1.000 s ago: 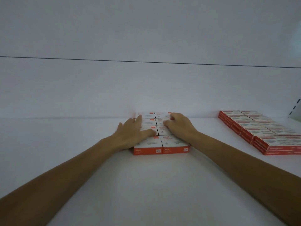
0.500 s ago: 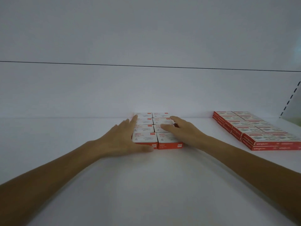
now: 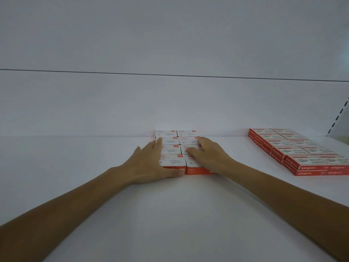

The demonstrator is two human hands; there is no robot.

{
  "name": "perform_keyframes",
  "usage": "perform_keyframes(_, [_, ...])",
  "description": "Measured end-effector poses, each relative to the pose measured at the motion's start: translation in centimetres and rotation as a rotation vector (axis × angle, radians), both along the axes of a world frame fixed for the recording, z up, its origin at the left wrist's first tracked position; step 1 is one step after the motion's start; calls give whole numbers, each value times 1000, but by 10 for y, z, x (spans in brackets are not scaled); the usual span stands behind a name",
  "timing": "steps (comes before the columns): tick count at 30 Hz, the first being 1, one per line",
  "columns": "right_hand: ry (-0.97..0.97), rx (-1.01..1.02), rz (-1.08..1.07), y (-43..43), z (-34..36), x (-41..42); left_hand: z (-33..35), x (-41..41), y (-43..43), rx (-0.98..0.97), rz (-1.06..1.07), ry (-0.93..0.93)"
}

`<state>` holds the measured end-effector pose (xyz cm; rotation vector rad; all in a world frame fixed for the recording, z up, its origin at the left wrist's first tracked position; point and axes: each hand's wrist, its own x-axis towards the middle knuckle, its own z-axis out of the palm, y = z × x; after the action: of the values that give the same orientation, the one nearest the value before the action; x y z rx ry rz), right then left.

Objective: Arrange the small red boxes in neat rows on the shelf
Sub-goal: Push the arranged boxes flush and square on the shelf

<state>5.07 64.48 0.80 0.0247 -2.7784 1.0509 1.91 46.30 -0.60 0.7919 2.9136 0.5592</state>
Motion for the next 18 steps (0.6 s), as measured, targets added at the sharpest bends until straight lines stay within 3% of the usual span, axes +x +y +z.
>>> perform_keyframes(18, [-11,12,-131,-7,-4,-7,3,5,10,-18,60,15])
